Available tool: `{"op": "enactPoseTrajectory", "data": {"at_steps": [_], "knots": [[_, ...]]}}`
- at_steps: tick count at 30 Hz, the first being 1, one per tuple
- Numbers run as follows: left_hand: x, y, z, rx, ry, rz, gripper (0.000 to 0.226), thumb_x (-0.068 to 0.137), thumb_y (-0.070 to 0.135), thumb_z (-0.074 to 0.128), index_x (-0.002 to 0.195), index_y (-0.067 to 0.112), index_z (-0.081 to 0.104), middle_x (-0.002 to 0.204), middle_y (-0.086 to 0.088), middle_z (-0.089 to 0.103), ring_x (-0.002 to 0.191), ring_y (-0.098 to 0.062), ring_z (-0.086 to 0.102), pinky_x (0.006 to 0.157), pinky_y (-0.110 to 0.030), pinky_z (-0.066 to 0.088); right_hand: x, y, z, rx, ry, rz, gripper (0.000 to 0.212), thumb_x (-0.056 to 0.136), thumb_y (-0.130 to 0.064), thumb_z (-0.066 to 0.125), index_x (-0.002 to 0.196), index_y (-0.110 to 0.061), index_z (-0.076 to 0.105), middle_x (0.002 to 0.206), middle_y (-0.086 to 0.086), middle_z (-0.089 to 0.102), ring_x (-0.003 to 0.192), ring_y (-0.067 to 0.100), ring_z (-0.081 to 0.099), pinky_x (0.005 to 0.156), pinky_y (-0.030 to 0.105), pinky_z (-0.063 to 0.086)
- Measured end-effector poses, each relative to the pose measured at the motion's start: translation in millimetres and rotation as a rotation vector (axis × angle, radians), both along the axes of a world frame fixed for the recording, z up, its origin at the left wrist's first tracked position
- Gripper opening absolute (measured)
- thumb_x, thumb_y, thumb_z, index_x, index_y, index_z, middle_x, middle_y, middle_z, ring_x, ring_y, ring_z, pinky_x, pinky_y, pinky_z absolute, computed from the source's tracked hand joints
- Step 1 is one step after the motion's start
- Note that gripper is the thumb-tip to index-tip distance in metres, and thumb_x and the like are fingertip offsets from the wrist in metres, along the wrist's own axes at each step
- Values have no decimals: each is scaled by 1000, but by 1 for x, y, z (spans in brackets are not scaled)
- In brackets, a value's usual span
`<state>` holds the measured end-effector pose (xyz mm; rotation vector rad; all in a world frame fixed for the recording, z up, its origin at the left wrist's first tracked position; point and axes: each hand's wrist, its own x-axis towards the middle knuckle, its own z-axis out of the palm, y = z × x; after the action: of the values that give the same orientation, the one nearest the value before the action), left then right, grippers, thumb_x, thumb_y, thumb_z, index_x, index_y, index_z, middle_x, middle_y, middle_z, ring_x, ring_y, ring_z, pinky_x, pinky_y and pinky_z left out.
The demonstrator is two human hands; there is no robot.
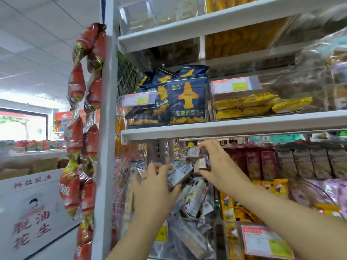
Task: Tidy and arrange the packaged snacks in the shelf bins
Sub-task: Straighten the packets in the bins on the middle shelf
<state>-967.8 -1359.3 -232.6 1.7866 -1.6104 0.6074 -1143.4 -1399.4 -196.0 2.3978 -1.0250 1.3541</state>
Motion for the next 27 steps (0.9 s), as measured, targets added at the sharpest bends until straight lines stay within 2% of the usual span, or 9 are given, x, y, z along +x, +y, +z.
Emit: {"op": "enactPoseTrajectory", "data": {"at_steps": [4, 9, 13, 15, 17, 20, 21, 24, 27], "knots": [[-2, -11, -4, 76, -98, 34, 57, 86, 75, 23, 135, 48, 33, 140, 15, 34, 132, -15, 35, 115, -58, -3, 8, -19, -5, 139, -90, -10, 50, 82, -26, 73, 104, -29, 29, 109, -10, 34, 94, 13, 48, 74, 25, 43], [3, -15, -14, -2, -85, -35, 83, 70, 71, -16, 142, 49, 20, 146, 19, 26, 139, -12, 21, 112, -55, -11, 7, -23, -5, 321, 18, 74, 65, 82, -40, 69, 134, -32, 31, 138, -12, 33, 123, 5, 37, 91, 21, 33], [8, -14, -15, -52, -66, -82, 79, 75, 70, -8, 133, 47, 40, 142, 19, 34, 135, -9, 30, 112, -54, -7, 4, -15, 1, 373, 152, 119, 66, 89, -29, 59, 145, -35, 25, 151, -12, 27, 134, 6, 34, 100, 20, 31], [7, -14, -12, -16, -56, -74, 67, 80, 75, 4, 127, 49, 44, 141, 21, 34, 134, -8, 31, 112, -54, -10, 5, -11, 2, 429, 187, 129, 70, 90, -27, 58, 147, -35, 18, 147, -5, 35, 104, -3, 58, 84, 16, 43], [6, -15, -10, 22, -51, -63, 53, 86, 73, 21, 128, 50, 44, 142, 22, 32, 137, -9, 27, 113, -56, -10, 7, -10, 4, 459, 217, 121, 74, 89, -27, 58, 148, -33, 15, 145, 0, 38, 75, -10, 58, 74, 15, 45], [5, -14, -8, 22, -82, -68, 58, 83, 76, 20, 131, 50, 41, 144, 21, 31, 139, -12, 22, 113, -59, -7, 9, -12, 1, 426, 306, 91, 74, 88, -34, 59, 149, -33, 18, 158, -11, 8, 137, 7, 28, 106, 24, 28], [5, -13, -9, 0, -82, -82, 67, 79, 80, 14, 132, 50, 41, 143, 21, 33, 139, -11, 23, 113, -59, -7, 9, -13, 0, 427, 303, 93, 72, 88, -36, 59, 148, -34, 21, 157, -15, 5, 141, 10, 20, 107, 27, 27], [9, -9, -12, -100, -48, -142, 82, 71, 81, 6, 131, 45, 47, 138, 21, 40, 135, -11, 30, 113, -56, -6, 9, -13, -3, 398, 234, 115, 66, 88, -31, 55, 147, -32, 25, 151, -17, 14, 135, 9, 28, 101, 23, 31], [11, -6, -11, -92, -33, -153, 62, 82, 76, 20, 126, 46, 51, 136, 21, 42, 135, -11, 33, 113, -59, -4, 11, -15, -3, 372, 263, 110, 65, 89, -27, 53, 148, -28, 26, 153, -12, 21, 138, 8, 26, 107, 24, 27]]}}
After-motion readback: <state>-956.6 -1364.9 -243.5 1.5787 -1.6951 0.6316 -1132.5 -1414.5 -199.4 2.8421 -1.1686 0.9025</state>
